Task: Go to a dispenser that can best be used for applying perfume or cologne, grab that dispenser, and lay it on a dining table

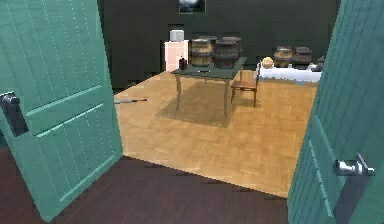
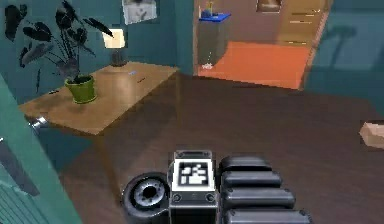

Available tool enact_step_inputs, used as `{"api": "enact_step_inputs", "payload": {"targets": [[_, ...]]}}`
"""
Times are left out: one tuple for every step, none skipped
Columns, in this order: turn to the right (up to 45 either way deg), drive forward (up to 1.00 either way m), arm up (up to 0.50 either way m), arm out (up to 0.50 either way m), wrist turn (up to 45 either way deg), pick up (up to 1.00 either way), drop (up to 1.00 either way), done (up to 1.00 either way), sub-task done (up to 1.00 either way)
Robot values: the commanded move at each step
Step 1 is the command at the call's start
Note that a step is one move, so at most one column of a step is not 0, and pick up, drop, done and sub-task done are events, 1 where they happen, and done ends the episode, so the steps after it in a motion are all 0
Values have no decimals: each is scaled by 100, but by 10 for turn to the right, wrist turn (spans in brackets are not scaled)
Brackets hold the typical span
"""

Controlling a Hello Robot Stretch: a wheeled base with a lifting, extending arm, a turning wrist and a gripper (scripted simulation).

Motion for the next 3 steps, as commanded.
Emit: {"api": "enact_step_inputs", "payload": {"targets": [[0,45,0,0,0,0,0,0,0],[180,0,0,0,0,0,0,0,0],[0,100,0,0,0,0,0,0,0]]}}
